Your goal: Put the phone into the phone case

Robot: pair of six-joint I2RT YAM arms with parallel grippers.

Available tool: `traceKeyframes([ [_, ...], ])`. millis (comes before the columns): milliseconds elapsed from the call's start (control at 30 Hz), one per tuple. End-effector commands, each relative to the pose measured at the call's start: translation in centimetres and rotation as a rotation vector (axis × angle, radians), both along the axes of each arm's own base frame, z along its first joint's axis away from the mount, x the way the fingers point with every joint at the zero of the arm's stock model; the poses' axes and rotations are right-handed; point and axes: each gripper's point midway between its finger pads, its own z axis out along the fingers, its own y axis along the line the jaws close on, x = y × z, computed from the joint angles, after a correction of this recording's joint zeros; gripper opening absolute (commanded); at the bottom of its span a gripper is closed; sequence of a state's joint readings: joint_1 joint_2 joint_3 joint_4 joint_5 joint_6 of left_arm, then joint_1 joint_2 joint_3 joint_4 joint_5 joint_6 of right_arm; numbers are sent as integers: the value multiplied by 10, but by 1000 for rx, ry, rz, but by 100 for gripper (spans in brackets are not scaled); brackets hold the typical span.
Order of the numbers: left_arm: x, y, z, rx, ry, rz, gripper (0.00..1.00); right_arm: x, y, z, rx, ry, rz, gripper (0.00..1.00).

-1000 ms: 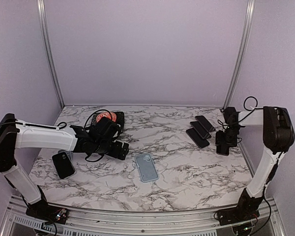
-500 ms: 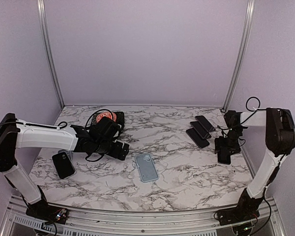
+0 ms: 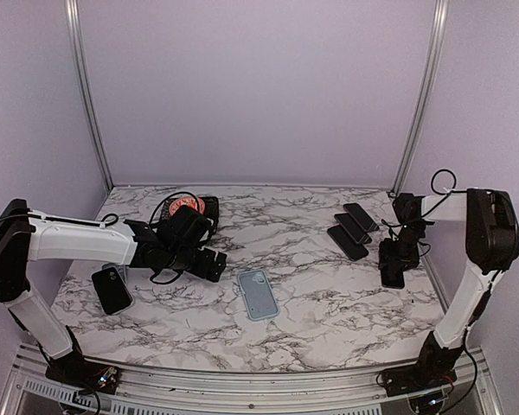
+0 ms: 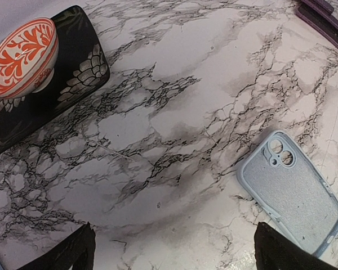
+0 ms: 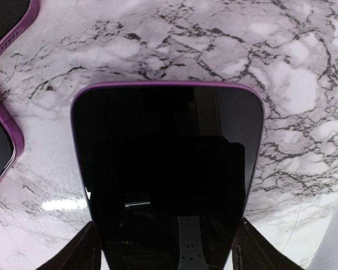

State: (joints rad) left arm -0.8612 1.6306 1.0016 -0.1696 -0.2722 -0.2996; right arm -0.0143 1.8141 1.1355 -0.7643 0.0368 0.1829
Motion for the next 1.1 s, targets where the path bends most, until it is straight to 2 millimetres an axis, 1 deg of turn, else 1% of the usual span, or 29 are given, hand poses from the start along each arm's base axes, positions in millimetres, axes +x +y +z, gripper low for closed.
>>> traceKeyframes([
  [0, 1, 5, 2, 36, -2, 2, 99, -12, -8, -8, -64, 55, -13, 63],
  [67, 0, 5, 2, 36, 0, 2, 99, -6, -11, 6, -84, 20, -22, 61],
  [133, 0, 5, 1, 35, 0, 3, 99, 2, -4, 25, -108, -35, 1, 59],
  [200, 0, 5, 1, 35, 2, 5, 99, 10, -2, 50, -135, -104, 8, 58],
  [267, 0, 5, 0, 35, 5, 6, 99, 20, 1, 78, -162, -196, 7, 57],
  [367, -1, 6, -1, 32, 9, 11, 99, 29, 17, 118, -188, -335, 14, 55],
  [433, -1, 7, -1, 30, 8, 18, 99, 31, 32, 145, -194, -438, 16, 54],
  [467, -1, 8, -1, 28, 7, 22, 99, 31, 42, 163, -192, -507, 9, 53],
  [533, -1, 10, 1, 27, 2, 33, 99, 28, 77, 189, -130, -644, 18, 52],
  [567, -1, 11, 1, 27, -2, 41, 99, 25, 103, 200, -71, -716, 38, 50],
  [600, 0, 13, 2, 27, -5, 52, 99, 20, 131, 210, -1, -784, 59, 47],
  [667, 1, 17, 4, 22, -15, 79, 99, 3, 188, 226, 135, -908, 105, 44],
  [733, 1, 22, 7, 14, -25, 107, 99, -17, 237, 233, 231, -988, 143, 43],
  [800, 0, 27, 8, 2, -32, 138, 99, -35, 279, 232, 287, -1012, 173, 42],
  [833, 0, 30, 9, -2, -38, 151, 99, -43, 300, 227, 303, -1011, 202, 41],
  [900, -3, 36, 9, -6, -47, 169, 99, -57, 335, 213, 292, -989, 265, 41],
  [967, -6, 43, 8, -4, -50, 180, 99, -66, 361, 194, 257, -947, 308, 41],
  [1000, -7, 45, 7, -4, -51, 184, 99, -70, 371, 181, 252, -911, 324, 40],
  [1067, -9, 49, 7, -5, -52, 187, 99, -76, 386, 157, 259, -845, 355, 40],
])
